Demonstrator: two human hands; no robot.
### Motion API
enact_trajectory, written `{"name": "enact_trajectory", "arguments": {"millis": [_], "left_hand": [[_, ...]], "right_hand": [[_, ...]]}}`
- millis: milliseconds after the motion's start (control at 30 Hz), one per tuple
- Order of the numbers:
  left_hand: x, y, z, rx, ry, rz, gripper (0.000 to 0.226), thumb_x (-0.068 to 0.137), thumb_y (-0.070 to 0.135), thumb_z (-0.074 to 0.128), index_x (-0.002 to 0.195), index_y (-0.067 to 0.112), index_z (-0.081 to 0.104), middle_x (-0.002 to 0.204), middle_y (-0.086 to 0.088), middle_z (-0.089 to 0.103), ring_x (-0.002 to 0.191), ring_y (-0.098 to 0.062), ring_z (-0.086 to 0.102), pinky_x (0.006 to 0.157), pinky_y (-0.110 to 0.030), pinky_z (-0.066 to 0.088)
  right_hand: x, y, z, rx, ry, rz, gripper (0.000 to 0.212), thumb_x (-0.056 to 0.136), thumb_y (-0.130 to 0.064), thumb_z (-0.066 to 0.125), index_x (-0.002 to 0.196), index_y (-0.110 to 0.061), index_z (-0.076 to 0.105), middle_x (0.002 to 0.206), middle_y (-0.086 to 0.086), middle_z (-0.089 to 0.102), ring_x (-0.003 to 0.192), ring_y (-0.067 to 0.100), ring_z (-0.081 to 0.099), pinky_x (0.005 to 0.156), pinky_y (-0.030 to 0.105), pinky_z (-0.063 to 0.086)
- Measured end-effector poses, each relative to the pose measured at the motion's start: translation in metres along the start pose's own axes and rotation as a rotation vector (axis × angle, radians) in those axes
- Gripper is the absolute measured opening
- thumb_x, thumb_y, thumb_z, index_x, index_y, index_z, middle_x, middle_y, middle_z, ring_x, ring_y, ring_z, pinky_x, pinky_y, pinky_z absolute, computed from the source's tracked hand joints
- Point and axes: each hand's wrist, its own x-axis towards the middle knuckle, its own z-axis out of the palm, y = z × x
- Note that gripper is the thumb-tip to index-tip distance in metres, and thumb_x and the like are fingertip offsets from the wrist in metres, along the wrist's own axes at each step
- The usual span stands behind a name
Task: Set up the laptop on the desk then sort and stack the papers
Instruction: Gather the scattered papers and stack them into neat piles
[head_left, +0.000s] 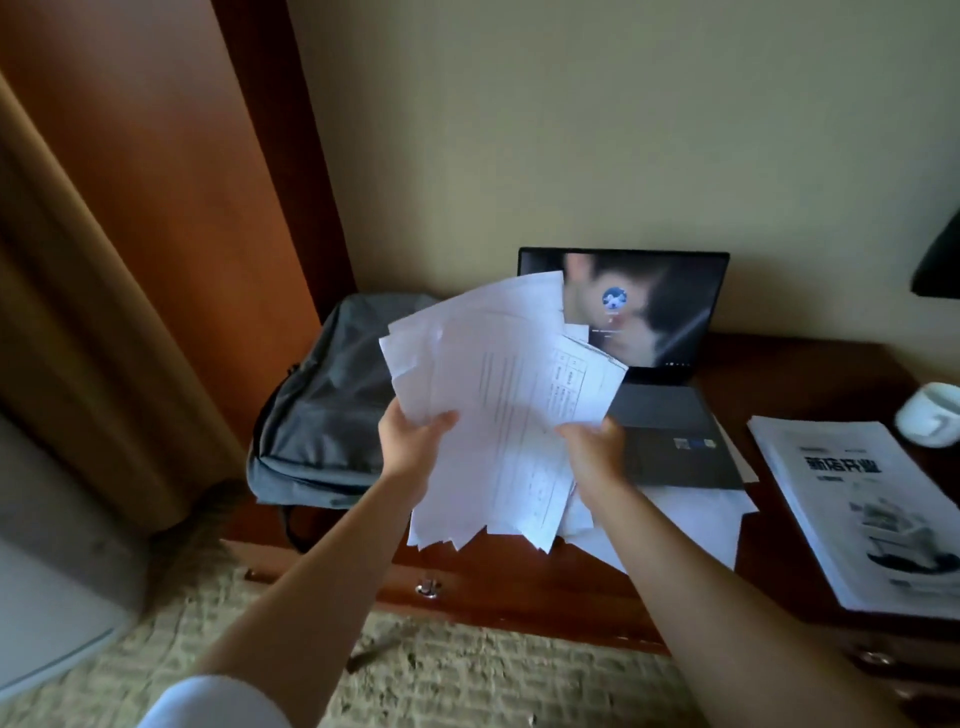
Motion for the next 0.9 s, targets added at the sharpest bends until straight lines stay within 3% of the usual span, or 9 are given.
{"name": "enact_trajectory", "arguments": {"millis": [100,233,300,400,567,633,700,800,900], "left_hand": [[0.009,0.007,0.008,-0.014,-0.049,0.058,0.023,0.079,0.003,0.073,0.096,0.013,0.061,0.091,-0.002,0.068,0.089,-0.025,0.067,0.073,-0.037,0.057],[0.022,0.022,0.001,-0.054,-0.102,0.125,0.038,0.072,0.003,0.079,0.102,0.017,0.06,0.095,0.001,0.067,0.087,-0.012,0.066,0.071,-0.027,0.056],[0.029,0.02,-0.004,0.006,-0.145,0.156,0.057,0.066,0.004,0.084,0.113,0.017,0.055,0.102,0.002,0.065,0.092,-0.01,0.064,0.073,-0.025,0.055],[0.036,0.017,-0.001,0.036,-0.178,0.161,0.057,0.065,0.002,0.084,0.106,0.027,0.053,0.102,0.004,0.063,0.095,-0.014,0.063,0.074,-0.029,0.056],[0.046,0.024,0.005,0.013,-0.218,0.165,0.045,0.071,0.005,0.081,0.098,0.029,0.054,0.101,0.0,0.063,0.095,-0.017,0.064,0.077,-0.037,0.059],[0.049,0.018,0.002,0.032,-0.259,0.167,0.058,0.069,0.002,0.081,0.112,0.026,0.05,0.105,0.003,0.062,0.096,-0.015,0.063,0.076,-0.033,0.058],[0.051,0.008,-0.003,0.048,-0.299,0.133,0.07,0.071,0.001,0.079,0.128,0.022,0.044,0.107,0.003,0.062,0.095,-0.014,0.064,0.074,-0.029,0.058],[0.052,0.003,-0.003,0.056,-0.29,0.128,0.041,0.081,0.008,0.073,0.118,0.013,0.055,0.1,-0.002,0.067,0.092,-0.022,0.067,0.076,-0.035,0.059],[0.051,0.007,-0.001,0.049,-0.32,0.132,0.022,0.083,0.017,0.072,0.103,0.018,0.061,0.099,-0.003,0.068,0.093,-0.022,0.067,0.077,-0.038,0.059]], "right_hand": [[0.004,-0.01,0.013,0.025,0.082,-0.037,0.018,0.084,0.008,0.05,0.083,-0.01,0.054,0.087,0.005,0.061,0.079,0.02,0.051,0.051,0.019,0.039],[0.008,-0.023,0.014,0.142,0.119,-0.168,0.046,0.083,0.016,0.044,0.122,-0.006,0.053,0.11,0.003,0.059,0.097,0.018,0.055,0.06,0.015,0.041],[0.008,-0.021,0.01,0.127,0.169,-0.171,0.056,0.083,0.015,0.047,0.133,-0.01,0.044,0.113,0.004,0.057,0.099,0.019,0.056,0.059,0.013,0.039],[0.01,-0.016,0.013,0.105,0.199,-0.199,0.067,0.084,0.008,0.049,0.142,-0.021,0.032,0.128,0.004,0.053,0.099,0.018,0.056,0.059,0.014,0.04],[0.016,-0.027,0.02,0.139,0.239,-0.32,0.057,0.087,0.006,0.047,0.136,-0.023,0.038,0.121,0.001,0.058,0.091,0.008,0.058,0.06,0.011,0.043],[0.016,-0.019,0.013,0.034,0.19,-0.283,0.055,0.089,0.003,0.048,0.135,-0.025,0.037,0.115,-0.005,0.057,0.087,0.003,0.056,0.059,0.013,0.041],[0.018,-0.004,0.008,-0.083,0.149,-0.158,0.049,0.089,0.0,0.048,0.133,-0.021,0.041,0.12,-0.001,0.058,0.087,0.009,0.055,0.058,0.016,0.038],[0.02,0.005,0.01,-0.116,0.189,-0.136,0.036,0.091,0.001,0.044,0.122,-0.014,0.052,0.12,0.004,0.061,0.08,0.007,0.055,0.059,0.017,0.043],[0.015,0.005,0.008,-0.014,0.228,-0.22,0.033,0.091,0.001,0.044,0.119,-0.013,0.052,0.11,-0.002,0.06,0.083,0.004,0.057,0.062,0.017,0.044]]}}
